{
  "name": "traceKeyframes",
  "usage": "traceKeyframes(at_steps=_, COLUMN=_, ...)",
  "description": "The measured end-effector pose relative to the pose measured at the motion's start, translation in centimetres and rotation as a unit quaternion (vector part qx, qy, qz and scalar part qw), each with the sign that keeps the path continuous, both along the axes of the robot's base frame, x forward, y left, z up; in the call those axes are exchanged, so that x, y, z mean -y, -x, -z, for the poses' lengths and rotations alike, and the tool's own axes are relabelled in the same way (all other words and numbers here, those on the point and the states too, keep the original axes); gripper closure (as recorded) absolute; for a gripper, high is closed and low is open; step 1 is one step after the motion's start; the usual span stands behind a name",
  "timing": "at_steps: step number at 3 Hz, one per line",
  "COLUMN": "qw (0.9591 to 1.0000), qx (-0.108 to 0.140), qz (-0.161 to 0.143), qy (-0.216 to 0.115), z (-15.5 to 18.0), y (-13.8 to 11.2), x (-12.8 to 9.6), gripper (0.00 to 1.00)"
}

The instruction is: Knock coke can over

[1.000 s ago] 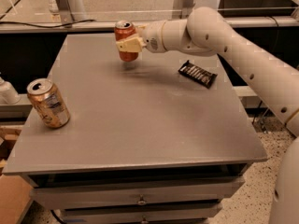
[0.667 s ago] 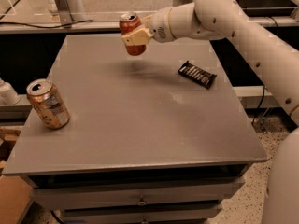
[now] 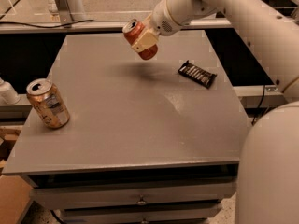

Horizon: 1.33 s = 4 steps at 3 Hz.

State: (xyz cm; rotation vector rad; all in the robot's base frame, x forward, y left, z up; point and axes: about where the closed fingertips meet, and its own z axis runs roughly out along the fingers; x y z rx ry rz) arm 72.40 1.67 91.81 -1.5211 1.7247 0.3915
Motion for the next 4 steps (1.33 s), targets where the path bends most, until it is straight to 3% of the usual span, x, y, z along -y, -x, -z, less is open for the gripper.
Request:
traceKeyframes(at_steps=1, qw=0.9966, qx=-0.003, qz=-0.023, qy=0.079, z=1.5, y=0.8, x=0.5, gripper=1.0)
traceKeyframes(at_steps=2, qw=0.9894, qx=-0.001, qz=-0.038, qy=0.14, z=2.8, y=1.6, x=1.1, gripper=1.0)
traceKeyframes(at_steps=3, qw=0.9782, qx=0.005, qz=-0.069, qy=0.196, z=4.3, y=3.0, x=1.5, gripper=1.0)
traceKeyframes(at_steps=4, qw=0.9669, qx=0.008, qz=-0.106, qy=0.232, z=5.7, y=4.4, x=1.4, gripper=0.82)
